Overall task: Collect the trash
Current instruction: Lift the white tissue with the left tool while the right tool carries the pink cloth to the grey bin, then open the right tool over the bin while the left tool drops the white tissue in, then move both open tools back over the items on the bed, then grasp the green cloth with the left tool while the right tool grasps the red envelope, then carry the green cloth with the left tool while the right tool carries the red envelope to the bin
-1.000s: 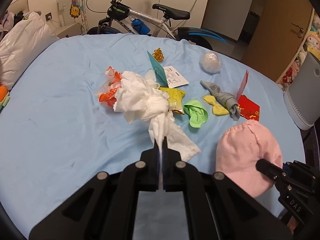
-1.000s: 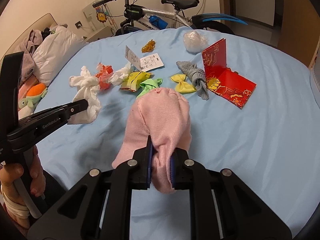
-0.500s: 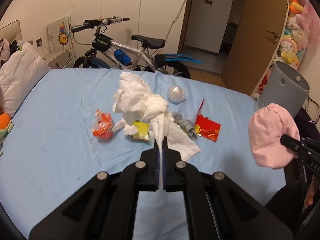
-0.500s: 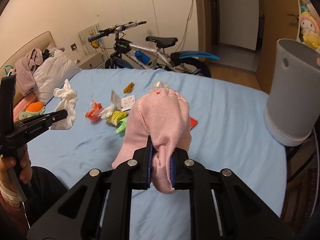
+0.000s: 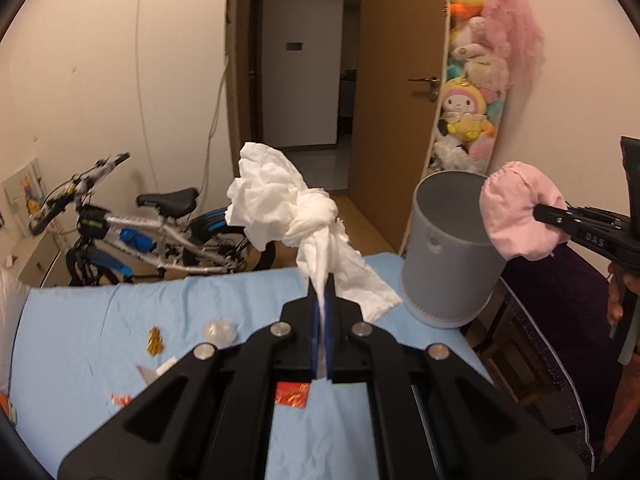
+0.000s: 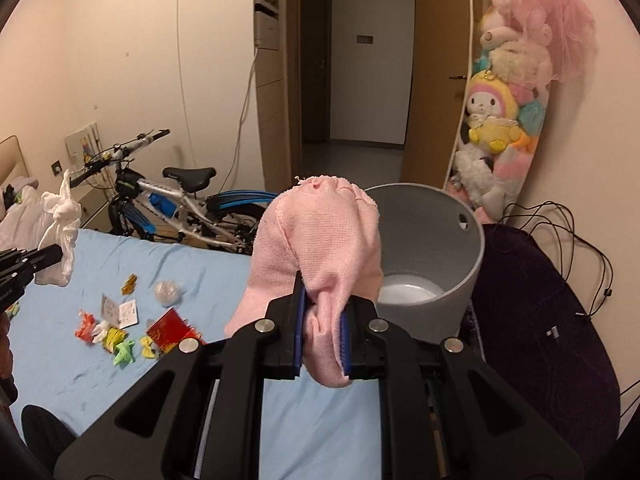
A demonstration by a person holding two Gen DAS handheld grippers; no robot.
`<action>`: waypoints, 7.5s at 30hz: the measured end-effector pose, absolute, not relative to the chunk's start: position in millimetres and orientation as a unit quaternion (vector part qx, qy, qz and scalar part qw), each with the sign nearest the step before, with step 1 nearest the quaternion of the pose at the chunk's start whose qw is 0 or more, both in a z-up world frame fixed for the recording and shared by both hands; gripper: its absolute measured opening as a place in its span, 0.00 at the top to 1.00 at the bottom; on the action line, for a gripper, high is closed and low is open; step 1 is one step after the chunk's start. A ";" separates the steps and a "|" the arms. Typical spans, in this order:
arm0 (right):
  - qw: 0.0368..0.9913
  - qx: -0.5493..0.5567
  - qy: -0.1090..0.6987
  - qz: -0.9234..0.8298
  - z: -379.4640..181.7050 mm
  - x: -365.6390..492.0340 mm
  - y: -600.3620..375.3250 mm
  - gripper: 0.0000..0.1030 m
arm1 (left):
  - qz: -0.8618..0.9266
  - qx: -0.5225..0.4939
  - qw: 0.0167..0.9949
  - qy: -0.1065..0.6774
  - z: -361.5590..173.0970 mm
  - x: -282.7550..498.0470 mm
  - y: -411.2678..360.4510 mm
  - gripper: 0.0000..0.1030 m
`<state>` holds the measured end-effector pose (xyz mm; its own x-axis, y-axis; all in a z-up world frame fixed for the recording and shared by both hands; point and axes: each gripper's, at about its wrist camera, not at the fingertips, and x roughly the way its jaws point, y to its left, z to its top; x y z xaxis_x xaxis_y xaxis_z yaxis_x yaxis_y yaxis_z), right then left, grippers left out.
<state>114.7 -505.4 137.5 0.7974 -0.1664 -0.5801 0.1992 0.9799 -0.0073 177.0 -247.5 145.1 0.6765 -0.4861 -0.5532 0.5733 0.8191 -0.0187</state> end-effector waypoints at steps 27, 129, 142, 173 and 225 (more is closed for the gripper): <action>0.941 0.001 0.312 -0.130 162.7 193.6 -634.5 0.58 | -0.418 0.144 0.845 0.301 124.1 241.0 -492.1 0.97; 0.880 0.024 0.474 0.001 -174.6 291.0 -216.8 0.36 | -0.086 0.012 0.866 0.493 -188.1 264.0 -63.5 0.16; 0.872 0.022 0.489 0.013 -191.6 300.9 -222.9 0.82 | -0.100 0.028 0.851 0.515 -219.9 271.5 -76.2 0.75; 0.893 0.021 0.448 0.025 -117.9 230.5 -247.4 0.99 | -0.153 -0.030 0.871 0.465 -129.9 223.8 -50.8 0.82; 0.958 0.011 0.266 -0.111 136.0 62.4 -502.9 0.99 | -0.395 0.082 0.866 0.295 110.2 188.7 -359.7 0.82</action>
